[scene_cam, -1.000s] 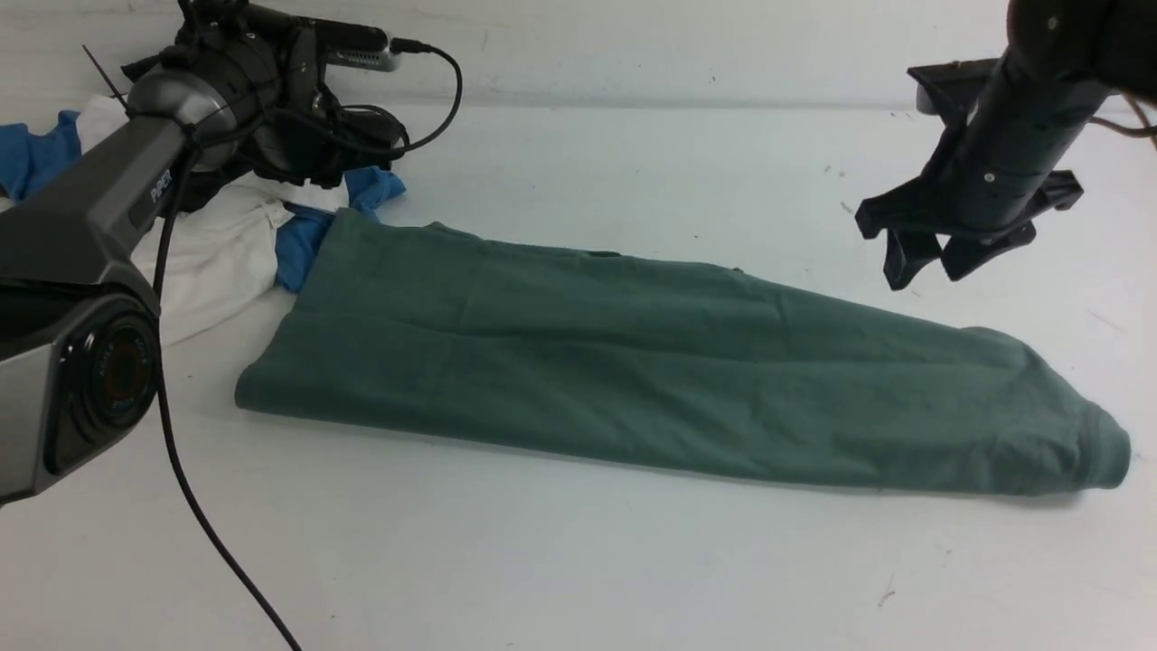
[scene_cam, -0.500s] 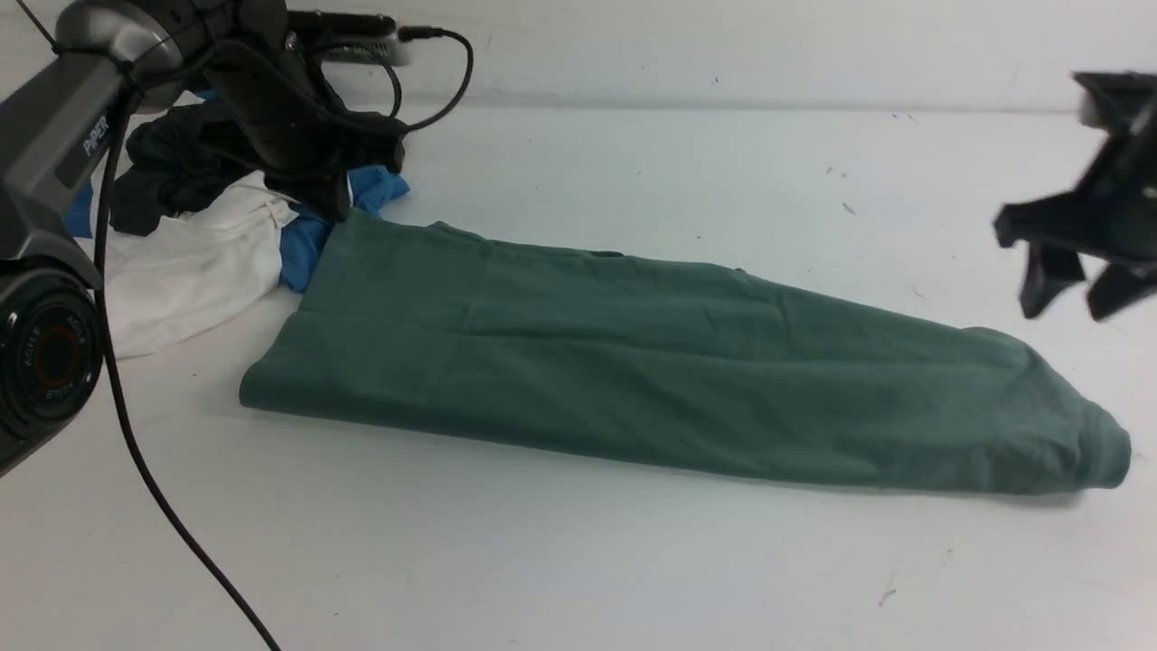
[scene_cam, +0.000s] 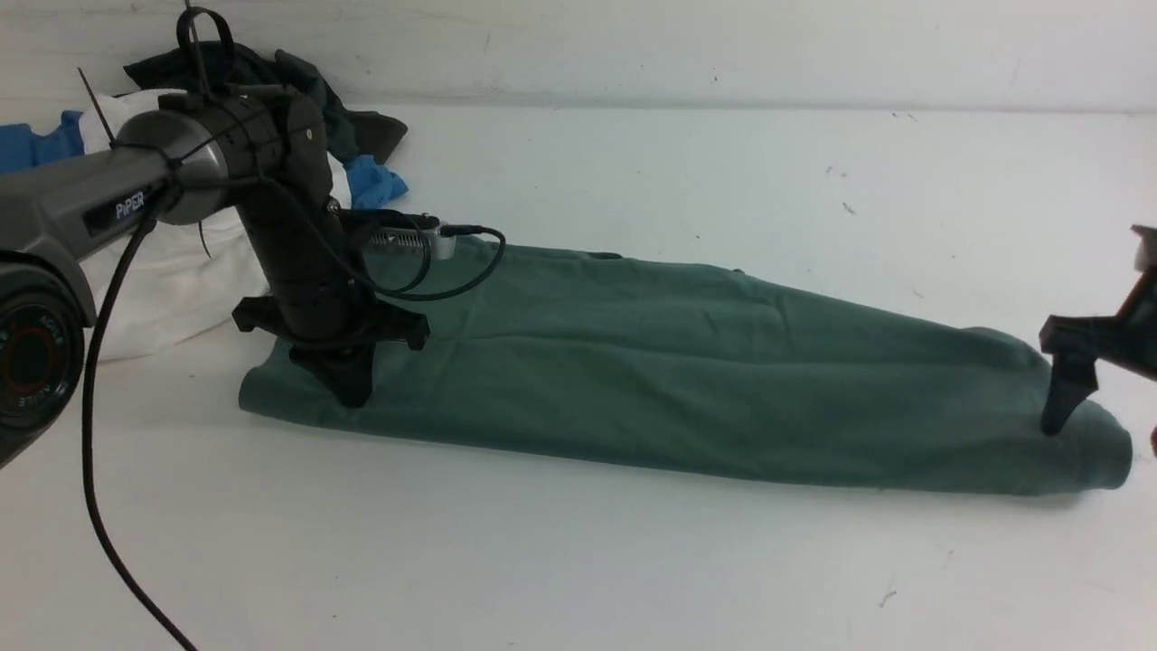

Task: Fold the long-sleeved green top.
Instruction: Use the right arm to clamp the right edge of the fabric, then use the right arm to drag the right edge of the fabric to the left and folds it over the left edge

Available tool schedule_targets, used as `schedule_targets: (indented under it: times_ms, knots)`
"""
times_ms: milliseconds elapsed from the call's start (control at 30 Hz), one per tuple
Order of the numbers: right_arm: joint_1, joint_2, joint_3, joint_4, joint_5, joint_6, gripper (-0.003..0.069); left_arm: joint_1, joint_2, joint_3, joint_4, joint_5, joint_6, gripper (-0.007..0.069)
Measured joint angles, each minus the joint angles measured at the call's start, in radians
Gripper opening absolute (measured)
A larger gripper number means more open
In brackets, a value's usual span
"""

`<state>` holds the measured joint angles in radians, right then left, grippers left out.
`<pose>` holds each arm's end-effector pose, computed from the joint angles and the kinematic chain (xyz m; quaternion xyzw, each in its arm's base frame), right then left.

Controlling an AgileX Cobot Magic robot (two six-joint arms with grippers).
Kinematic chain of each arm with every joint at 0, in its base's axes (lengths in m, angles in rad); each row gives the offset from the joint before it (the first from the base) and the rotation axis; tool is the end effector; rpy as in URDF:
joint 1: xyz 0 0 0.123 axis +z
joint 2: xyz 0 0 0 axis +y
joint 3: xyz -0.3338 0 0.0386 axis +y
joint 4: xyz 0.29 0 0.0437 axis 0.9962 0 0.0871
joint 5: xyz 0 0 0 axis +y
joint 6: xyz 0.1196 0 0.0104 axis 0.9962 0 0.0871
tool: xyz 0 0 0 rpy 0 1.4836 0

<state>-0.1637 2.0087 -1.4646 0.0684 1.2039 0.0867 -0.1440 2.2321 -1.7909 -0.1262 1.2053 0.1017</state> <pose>0.4319 -0.0636 0.1769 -0.1383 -0.9889 -0.0330 0.0437 0.5106 -0.0883 0.1592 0.1003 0.9932 -0.0591 0.0045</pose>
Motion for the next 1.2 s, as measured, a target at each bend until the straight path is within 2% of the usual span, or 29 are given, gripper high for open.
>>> schedule_targets:
  times_ms: [133, 267, 300, 433, 467, 533, 633, 800, 900, 1000, 1067, 1200]
  knots:
    - [0.020, 0.053, -0.002, 0.011, -0.040, -0.046, 0.0637, 0.000, -0.008, 0.006, 0.014, -0.003, 0.000, -0.0004]
    - [0.043, 0.069, -0.004, 0.012, -0.055, -0.071, 0.0548, -0.002, -0.025, 0.008, 0.018, -0.001, 0.000, -0.0004]
    - [0.048, 0.069, -0.004, 0.012, -0.059, -0.078, 0.0496, -0.003, -0.037, 0.010, 0.021, 0.000, 0.000, -0.0004]
    - [0.052, 0.069, -0.004, 0.019, -0.054, -0.112, 0.0146, -0.003, -0.108, 0.015, 0.026, 0.004, 0.000, -0.0004]
    - [0.045, 0.069, -0.004, 0.023, -0.047, -0.119, 0.0085, -0.003, -0.133, 0.018, 0.028, 0.004, 0.000, -0.0004]
    - [0.027, 0.068, -0.005, 0.017, -0.030, -0.129, 0.0042, -0.003, -0.195, 0.027, 0.033, 0.004, 0.000, -0.0004]
    - [-0.003, 0.061, -0.005, -0.035, -0.011, -0.118, 0.0041, -0.004, -0.278, 0.052, 0.043, 0.005, 0.000, -0.0004]
    - [-0.073, -0.031, -0.004, -0.286, 0.004, -0.033, 0.0041, -0.004, -0.483, 0.156, 0.057, 0.024, 0.000, -0.0004]
    - [-0.082, -0.090, -0.013, -0.363, 0.014, -0.018, 0.0041, -0.005, -0.550, 0.201, 0.060, 0.029, 0.000, -0.0004]
    - [-0.077, -0.132, -0.052, -0.359, 0.023, -0.017, 0.0041, -0.005, -0.597, 0.237, 0.062, 0.030, 0.000, -0.0004]
    - [-0.048, -0.165, -0.122, -0.311, 0.030, -0.017, 0.0041, -0.005, -0.628, 0.263, 0.066, 0.032, 0.000, -0.0004]
    - [0.056, -0.202, -0.230, -0.203, 0.035, -0.017, 0.0041, -0.005, -0.636, 0.279, 0.067, 0.033, -0.006, -0.0004]
